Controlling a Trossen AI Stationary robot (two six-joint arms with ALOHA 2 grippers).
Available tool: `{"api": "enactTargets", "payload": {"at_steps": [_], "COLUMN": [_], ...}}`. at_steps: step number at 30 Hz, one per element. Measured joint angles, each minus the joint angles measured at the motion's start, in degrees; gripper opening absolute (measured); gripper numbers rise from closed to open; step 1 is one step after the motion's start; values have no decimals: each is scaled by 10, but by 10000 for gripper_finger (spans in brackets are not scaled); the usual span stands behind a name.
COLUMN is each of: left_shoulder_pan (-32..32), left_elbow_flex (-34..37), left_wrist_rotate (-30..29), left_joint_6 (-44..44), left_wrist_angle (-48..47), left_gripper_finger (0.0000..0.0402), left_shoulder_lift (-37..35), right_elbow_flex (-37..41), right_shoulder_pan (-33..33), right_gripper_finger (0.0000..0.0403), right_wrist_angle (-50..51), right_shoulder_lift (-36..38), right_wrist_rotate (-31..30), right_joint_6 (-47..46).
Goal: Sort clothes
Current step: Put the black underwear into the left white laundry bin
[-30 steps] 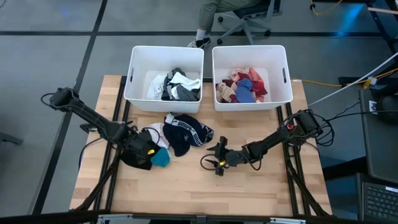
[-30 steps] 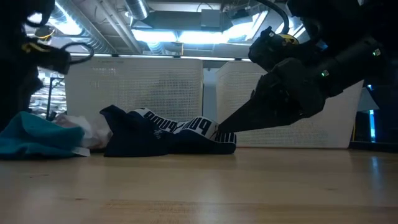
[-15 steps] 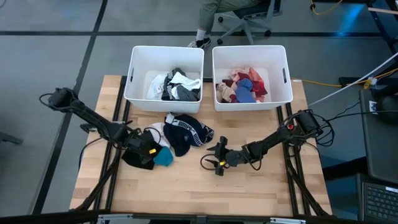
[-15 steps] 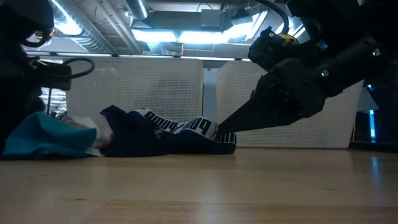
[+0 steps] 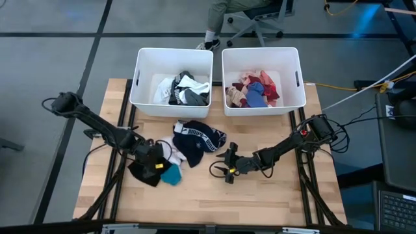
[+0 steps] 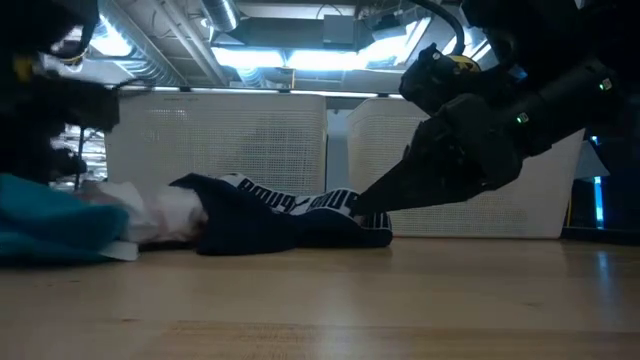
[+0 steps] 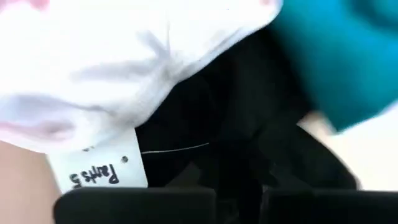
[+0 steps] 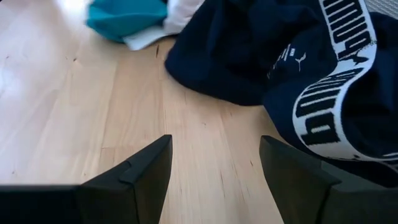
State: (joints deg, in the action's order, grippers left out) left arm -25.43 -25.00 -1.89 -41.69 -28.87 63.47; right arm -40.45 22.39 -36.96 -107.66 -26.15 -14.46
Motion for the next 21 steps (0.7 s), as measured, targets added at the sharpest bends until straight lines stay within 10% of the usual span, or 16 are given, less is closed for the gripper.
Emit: {"api": "enactTargets", "payload": {"at_steps": [10, 21], "left_shoulder_pan": [-22, -23], "left_elbow_flex": [-148, -342], "left_wrist_rotate": [47, -39], "left_joint_6": [32, 137], "left_wrist_angle": [-124, -241], "left_gripper_finger": [8, 10], "left_shoulder_lift": [-1, -2], "right_elbow_flex": [0, 0], "right_shoulder_pan": [0, 0], "right_gripper_finger": [241, 241], "right_wrist_angle": [6, 7], "right_shoulder_lift": [0, 0], "right_wrist_rotate": [0, -4], "right_joint_6": [0, 0]}}
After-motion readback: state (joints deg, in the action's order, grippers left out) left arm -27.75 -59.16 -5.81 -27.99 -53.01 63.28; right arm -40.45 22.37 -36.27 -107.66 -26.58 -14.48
